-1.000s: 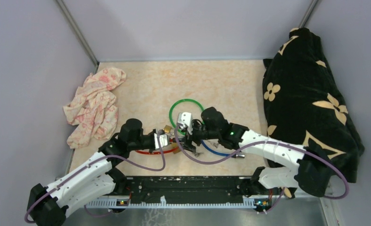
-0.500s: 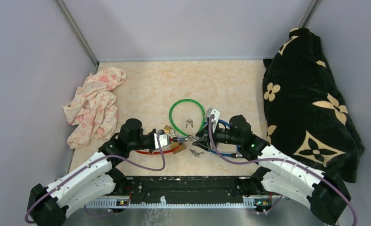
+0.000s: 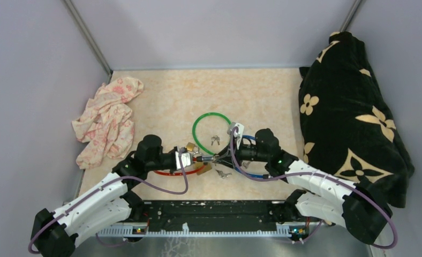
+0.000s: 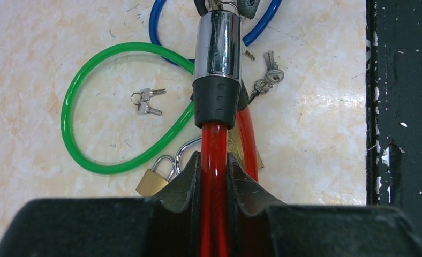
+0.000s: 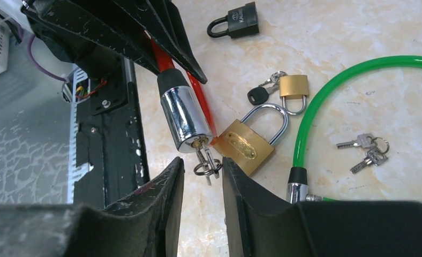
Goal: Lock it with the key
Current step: Lock the lock.
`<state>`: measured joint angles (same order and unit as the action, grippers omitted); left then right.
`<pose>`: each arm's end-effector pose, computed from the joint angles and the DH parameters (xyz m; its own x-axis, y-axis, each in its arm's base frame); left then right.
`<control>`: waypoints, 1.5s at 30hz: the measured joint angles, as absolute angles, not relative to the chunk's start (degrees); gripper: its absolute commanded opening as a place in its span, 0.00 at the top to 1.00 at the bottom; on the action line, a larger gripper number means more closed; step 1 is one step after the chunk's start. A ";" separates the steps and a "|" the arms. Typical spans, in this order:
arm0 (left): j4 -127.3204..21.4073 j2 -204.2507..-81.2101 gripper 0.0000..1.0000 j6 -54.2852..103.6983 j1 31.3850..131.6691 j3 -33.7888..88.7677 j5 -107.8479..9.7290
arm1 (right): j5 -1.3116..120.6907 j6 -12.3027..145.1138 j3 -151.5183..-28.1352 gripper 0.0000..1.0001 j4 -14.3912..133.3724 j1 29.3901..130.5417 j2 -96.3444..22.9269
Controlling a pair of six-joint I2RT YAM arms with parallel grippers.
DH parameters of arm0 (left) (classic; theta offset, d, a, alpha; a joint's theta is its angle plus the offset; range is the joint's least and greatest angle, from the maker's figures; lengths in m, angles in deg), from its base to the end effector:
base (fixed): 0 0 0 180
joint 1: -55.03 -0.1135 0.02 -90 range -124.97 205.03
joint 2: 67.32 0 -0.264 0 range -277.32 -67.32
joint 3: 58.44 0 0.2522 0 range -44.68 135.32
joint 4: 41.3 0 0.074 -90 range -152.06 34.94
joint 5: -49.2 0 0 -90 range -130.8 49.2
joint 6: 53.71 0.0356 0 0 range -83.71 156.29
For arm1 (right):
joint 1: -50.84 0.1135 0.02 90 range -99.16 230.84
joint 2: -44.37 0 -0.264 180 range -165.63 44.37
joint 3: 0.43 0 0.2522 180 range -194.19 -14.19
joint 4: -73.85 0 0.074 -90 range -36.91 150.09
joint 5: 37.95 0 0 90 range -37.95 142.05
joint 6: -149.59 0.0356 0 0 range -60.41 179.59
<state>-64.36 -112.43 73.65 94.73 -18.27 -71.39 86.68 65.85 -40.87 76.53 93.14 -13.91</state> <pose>0.1249 -0.1272 0.2297 0.2564 0.4661 -0.8468 0.9310 0.1163 0.3459 0.1498 0.1637 0.2338 -0.2969 -0.1488 -0.9432 -0.9327 0.2572 0.2530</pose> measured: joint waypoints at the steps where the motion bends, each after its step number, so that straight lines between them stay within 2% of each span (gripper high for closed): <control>1: -64.36 -112.43 1.00 73.65 94.73 -18.27 -71.47 | 86.79 65.83 -40.87 0.64 76.73 93.14 -14.11; 4: -64.36 -112.43 1.00 73.65 94.73 -18.27 -71.63 | 86.94 65.70 -40.98 0.46 76.47 93.14 -14.37; 6: -64.36 -112.43 1.00 73.65 94.73 -18.27 -71.69 | 87.23 65.44 -41.74 0.38 75.07 93.12 -14.37; 8: -64.36 -112.43 1.00 73.76 94.73 -18.27 -71.76 | 87.95 65.24 -43.10 0.34 73.60 92.90 -14.28; 11: -64.34 -112.43 1.00 74.02 94.73 -18.27 -71.98 | 88.60 64.52 -45.13 0.34 70.89 92.33 -14.08; 16: -64.25 -112.43 1.00 74.39 94.73 -18.29 -72.04 | 88.10 59.21 -45.72 0.40 67.68 92.18 -14.06; 22: -64.23 -112.43 1.00 74.55 94.73 -18.27 -72.04 | 88.04 49.13 -45.26 0.54 68.32 92.92 -13.41; 29: -64.23 -112.43 1.00 74.70 94.73 -18.27 -72.02 | 85.94 39.91 -45.50 0.59 67.18 95.44 -13.91; 38: -64.01 -112.64 1.00 74.87 94.73 -18.27 -72.02 | 79.82 32.22 -47.43 1.00 62.50 98.74 -15.40; 45: -64.03 -112.97 1.00 72.34 94.40 -18.37 -72.41 | 70.07 25.96 -47.58 1.00 62.06 103.33 -13.54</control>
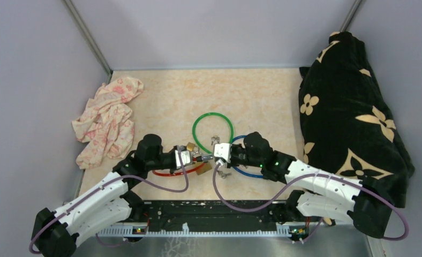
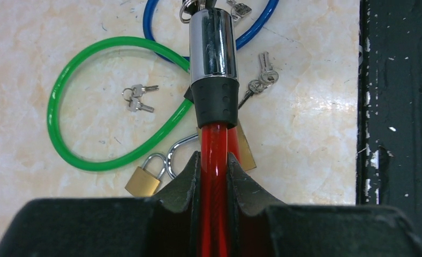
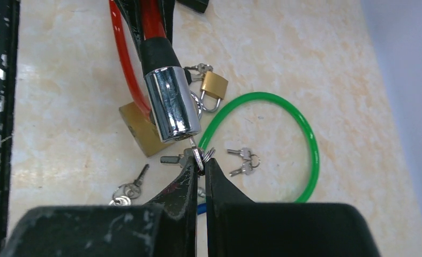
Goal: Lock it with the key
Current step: Lock the lock.
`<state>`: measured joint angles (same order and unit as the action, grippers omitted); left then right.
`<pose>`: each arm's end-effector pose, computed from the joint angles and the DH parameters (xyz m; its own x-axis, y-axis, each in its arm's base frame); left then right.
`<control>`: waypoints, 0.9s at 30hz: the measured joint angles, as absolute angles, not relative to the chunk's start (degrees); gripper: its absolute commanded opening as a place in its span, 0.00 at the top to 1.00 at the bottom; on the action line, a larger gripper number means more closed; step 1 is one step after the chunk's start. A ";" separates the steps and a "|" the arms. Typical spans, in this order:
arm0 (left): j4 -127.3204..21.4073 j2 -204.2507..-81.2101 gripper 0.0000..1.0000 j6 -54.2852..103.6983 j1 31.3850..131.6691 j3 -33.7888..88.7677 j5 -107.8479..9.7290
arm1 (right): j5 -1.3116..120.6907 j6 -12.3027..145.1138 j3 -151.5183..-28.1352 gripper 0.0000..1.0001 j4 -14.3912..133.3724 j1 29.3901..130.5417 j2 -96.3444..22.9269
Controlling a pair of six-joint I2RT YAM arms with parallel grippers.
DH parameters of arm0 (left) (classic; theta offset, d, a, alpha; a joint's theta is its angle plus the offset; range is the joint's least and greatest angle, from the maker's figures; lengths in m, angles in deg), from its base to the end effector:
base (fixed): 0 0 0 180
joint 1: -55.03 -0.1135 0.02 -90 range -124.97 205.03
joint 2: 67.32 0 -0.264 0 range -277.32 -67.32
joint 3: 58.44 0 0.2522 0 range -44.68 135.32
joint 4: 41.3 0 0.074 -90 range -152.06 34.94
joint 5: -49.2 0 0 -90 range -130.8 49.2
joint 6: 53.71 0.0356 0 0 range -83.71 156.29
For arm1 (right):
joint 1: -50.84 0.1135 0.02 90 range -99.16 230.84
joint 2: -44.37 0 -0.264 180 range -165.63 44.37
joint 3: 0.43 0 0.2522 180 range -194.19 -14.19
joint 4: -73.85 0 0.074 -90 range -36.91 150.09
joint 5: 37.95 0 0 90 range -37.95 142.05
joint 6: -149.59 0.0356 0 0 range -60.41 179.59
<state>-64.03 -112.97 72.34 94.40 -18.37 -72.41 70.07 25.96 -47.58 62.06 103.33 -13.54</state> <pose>0.1260 -0.1275 0.2283 0.2314 0.4584 -0.8581 0.9409 0.1186 0.3171 0.1296 0.1869 0.2487 0.3197 -0.4485 -0.8347 -0.9023 0.1249 -0.4127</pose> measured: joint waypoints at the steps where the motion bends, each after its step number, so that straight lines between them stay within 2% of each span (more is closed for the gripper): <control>1: -64.03 -113.15 1.00 71.33 94.14 -18.37 -72.76 | 68.10 24.41 -47.56 1.00 62.02 104.44 -13.21; 12: -63.99 -116.25 1.00 60.36 87.96 -17.78 -80.65 | 56.45 9.96 -45.33 1.00 64.34 111.70 -12.20; 13: -64.03 -116.58 1.00 59.88 87.41 -17.52 -81.40 | 55.93 8.63 -45.24 0.96 64.38 112.09 -12.25; 14: -64.03 -116.80 1.00 59.49 86.99 -17.39 -82.01 | 55.40 7.56 -45.24 0.87 64.42 112.38 -12.36; 16: -64.05 -116.91 1.00 58.98 86.62 -17.35 -82.71 | 54.77 6.05 -45.24 0.54 64.62 112.68 -12.51; 17: -64.01 -116.93 1.00 58.90 86.58 -17.35 -82.88 | 54.62 6.07 -45.24 0.41 64.62 112.77 -12.51; 18: -63.95 -116.91 1.00 59.01 86.49 -17.35 -82.93 | 54.35 6.05 -45.24 0.33 64.60 112.86 -12.49; 21: -63.97 -116.75 1.00 60.14 86.36 -17.33 -82.84 | 54.09 8.41 -45.24 0.17 64.47 112.99 -11.72; 25: -64.10 -116.45 1.00 63.20 86.34 -17.33 -82.77 | 56.12 17.13 -45.39 0.02 63.27 111.00 -7.90; 27: -64.21 -116.38 1.00 64.71 86.32 -17.33 -82.77 | 64.67 25.09 -46.64 0.02 61.74 104.49 -6.37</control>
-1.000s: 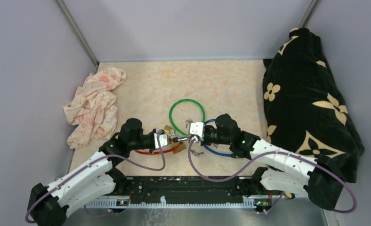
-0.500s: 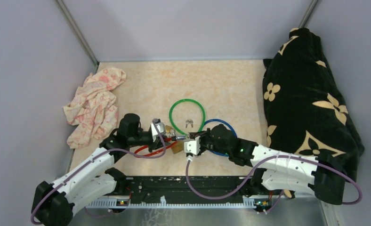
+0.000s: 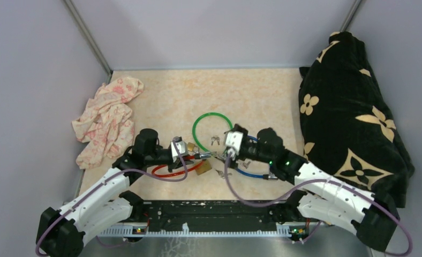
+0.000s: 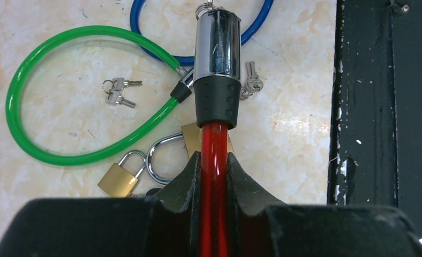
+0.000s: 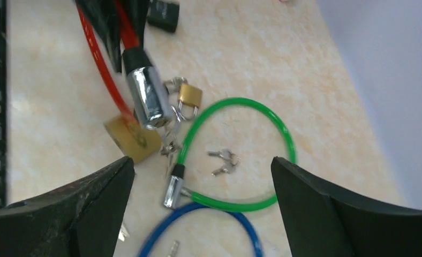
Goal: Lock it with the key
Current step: Lock the lock.
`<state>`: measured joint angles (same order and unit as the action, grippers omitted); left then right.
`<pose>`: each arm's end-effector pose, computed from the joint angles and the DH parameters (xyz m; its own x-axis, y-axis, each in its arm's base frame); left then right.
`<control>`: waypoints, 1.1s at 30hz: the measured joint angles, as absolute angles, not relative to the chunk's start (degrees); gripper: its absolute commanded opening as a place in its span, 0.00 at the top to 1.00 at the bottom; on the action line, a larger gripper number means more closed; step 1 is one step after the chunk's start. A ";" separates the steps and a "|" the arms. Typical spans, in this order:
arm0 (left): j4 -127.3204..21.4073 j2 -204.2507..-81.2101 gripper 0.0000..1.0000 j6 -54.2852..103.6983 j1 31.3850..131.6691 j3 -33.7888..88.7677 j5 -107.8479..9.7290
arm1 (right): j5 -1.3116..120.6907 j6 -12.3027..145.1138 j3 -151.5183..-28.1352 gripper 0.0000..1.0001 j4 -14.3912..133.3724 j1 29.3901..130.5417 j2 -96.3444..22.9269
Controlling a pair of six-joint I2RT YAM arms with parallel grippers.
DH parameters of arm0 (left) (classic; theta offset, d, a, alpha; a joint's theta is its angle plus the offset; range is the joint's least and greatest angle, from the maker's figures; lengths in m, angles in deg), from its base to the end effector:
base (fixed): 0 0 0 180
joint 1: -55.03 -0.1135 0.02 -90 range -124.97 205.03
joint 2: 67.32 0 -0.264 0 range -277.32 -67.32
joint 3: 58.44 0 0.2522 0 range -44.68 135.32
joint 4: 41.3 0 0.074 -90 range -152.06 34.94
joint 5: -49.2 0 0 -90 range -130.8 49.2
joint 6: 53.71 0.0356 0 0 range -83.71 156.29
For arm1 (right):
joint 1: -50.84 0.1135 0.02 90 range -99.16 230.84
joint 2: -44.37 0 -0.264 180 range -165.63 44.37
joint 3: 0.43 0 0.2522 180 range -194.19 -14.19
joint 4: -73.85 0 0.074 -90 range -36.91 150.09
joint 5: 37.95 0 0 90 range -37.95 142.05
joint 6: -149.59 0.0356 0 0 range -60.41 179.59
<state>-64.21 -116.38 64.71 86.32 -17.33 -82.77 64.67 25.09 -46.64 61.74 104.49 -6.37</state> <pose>0.1440 -0.1154 0.2265 0.0317 0.3948 -0.9182 0.9797 0.1698 0.1069 0.1173 0.1726 0.2669 0.3756 -0.4222 -0.8251 -0.8461 0.2071 -0.4911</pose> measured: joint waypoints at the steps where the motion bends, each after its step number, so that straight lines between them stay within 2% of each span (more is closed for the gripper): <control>1: -64.21 -116.38 1.00 65.35 86.32 -17.33 -82.75 | 68.17 28.65 -47.38 0.02 61.58 100.90 -6.33; 3: -64.21 -116.38 1.00 66.46 86.29 -17.33 -82.67 | 78.46 39.76 -49.44 0.03 62.74 91.46 -7.51; 4: -64.23 -116.36 1.00 66.96 86.29 -17.33 -82.64 | 82.42 45.61 -50.46 0.07 63.97 87.79 -8.77; 8: -64.25 -116.27 1.00 68.16 86.29 -17.33 -82.51 | 92.63 69.15 -55.54 0.41 66.04 78.78 -17.73; 10: -64.27 -116.19 1.00 68.56 86.29 -17.33 -82.32 | 93.74 80.72 -57.79 0.47 64.14 77.60 -22.76; 13: -64.29 -116.01 1.00 68.91 86.29 -17.33 -82.12 | 92.17 95.32 -57.94 0.48 57.89 77.49 -25.91; 17: -64.29 -115.90 1.00 69.00 86.29 -17.33 -81.81 | 88.41 109.22 -55.25 0.47 54.39 77.67 -23.18; 21: -64.27 -115.90 1.00 69.45 86.32 -17.33 -81.55 | 85.19 117.37 -53.70 0.45 53.23 77.71 -18.50; 28: -63.20 -115.92 1.00 70.57 86.32 -17.33 -79.39 | 81.59 132.98 -46.55 0.48 53.96 78.72 -13.41; 33: -62.04 -115.92 1.00 71.57 86.38 -17.74 -78.95 | 72.85 146.35 -47.03 0.48 50.63 87.15 -8.40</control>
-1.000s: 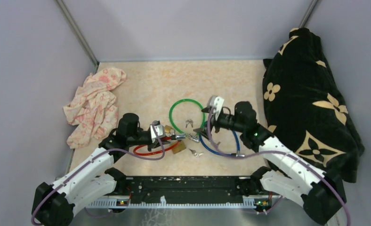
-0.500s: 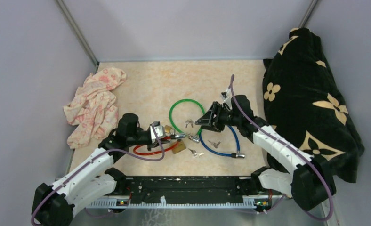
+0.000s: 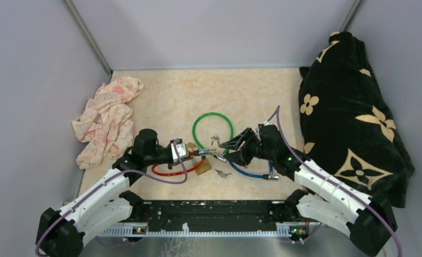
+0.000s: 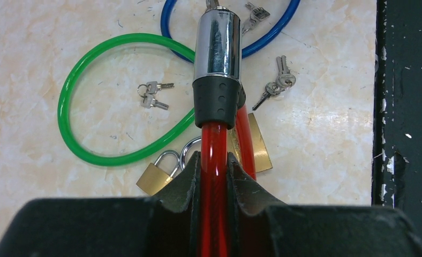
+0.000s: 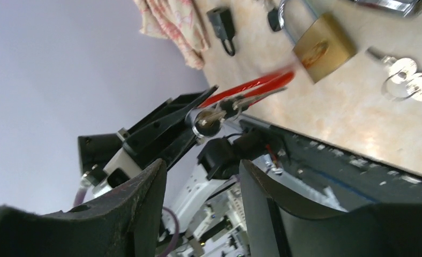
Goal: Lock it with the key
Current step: Lock the lock.
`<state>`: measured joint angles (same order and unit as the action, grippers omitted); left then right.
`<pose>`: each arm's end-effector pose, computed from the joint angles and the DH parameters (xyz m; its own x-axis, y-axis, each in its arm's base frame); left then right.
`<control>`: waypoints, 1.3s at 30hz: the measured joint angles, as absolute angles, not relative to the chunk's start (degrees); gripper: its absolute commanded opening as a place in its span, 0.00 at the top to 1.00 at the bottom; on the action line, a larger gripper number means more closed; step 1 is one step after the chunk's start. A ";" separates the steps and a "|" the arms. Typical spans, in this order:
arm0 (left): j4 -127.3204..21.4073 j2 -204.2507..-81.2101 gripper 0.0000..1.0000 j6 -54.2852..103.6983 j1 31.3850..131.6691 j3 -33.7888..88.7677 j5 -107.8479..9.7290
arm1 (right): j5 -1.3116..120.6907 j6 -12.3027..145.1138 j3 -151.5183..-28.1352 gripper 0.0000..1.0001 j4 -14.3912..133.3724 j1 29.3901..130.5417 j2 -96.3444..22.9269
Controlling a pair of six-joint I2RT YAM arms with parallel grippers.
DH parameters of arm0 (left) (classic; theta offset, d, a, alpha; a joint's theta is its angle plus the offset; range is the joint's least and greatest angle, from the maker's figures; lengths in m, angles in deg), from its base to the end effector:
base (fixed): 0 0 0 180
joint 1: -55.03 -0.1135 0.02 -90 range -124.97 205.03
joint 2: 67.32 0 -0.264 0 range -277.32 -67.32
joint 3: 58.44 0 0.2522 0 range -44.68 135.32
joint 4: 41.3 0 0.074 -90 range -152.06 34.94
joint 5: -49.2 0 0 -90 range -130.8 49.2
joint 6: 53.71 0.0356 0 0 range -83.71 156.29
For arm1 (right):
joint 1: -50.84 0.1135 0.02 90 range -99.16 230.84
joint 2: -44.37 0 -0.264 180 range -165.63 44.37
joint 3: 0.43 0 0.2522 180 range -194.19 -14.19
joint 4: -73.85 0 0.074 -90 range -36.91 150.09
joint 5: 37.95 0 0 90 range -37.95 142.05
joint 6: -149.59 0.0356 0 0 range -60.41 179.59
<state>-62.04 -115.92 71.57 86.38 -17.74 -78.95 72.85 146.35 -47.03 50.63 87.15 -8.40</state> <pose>0.1463 -0.1149 0.2280 0.1696 0.4285 -0.8875 0.9484 0.1740 0.2652 0.1573 0.1313 0.2439 -0.8240 0.5528 0.1247 0.3494 0.3224 0.8798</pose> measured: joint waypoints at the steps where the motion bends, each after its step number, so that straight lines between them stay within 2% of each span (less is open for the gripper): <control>1: -61.67 -115.92 1.00 71.79 86.45 -17.96 -78.97 | 71.10 148.91 -47.29 0.48 50.50 89.41 -7.64; 5: -60.25 -115.92 1.00 72.01 87.06 -18.59 -79.21 | 65.11 157.72 -47.97 0.50 50.22 95.59 -6.85; 8: -59.79 -115.92 1.00 72.01 87.41 -18.70 -79.21 | 62.35 161.08 -48.13 0.51 50.31 96.01 -8.69; 10: -59.77 -115.90 1.00 72.06 87.50 -18.77 -79.21 | 61.39 161.96 -48.72 0.55 50.44 96.01 -11.16; 22: -59.22 -115.70 1.00 72.21 87.52 -19.27 -79.21 | 61.35 163.88 -48.87 0.71 53.74 96.07 -16.16; 26: -58.83 -116.05 1.00 72.43 87.52 -19.29 -79.19 | 61.81 164.03 -48.87 0.73 54.59 96.07 -16.99; 29: -58.66 -116.10 1.00 72.58 87.52 -19.34 -79.19 | 62.31 164.19 -48.87 0.81 54.81 96.09 -17.65; 33: -58.48 -116.12 1.00 72.84 87.52 -19.47 -79.21 | 62.27 164.14 -48.87 1.00 54.79 96.07 -17.67; 39: -58.48 -116.40 1.00 71.92 87.52 -19.56 -79.95 | 61.87 163.03 -48.87 1.00 54.50 96.07 -17.67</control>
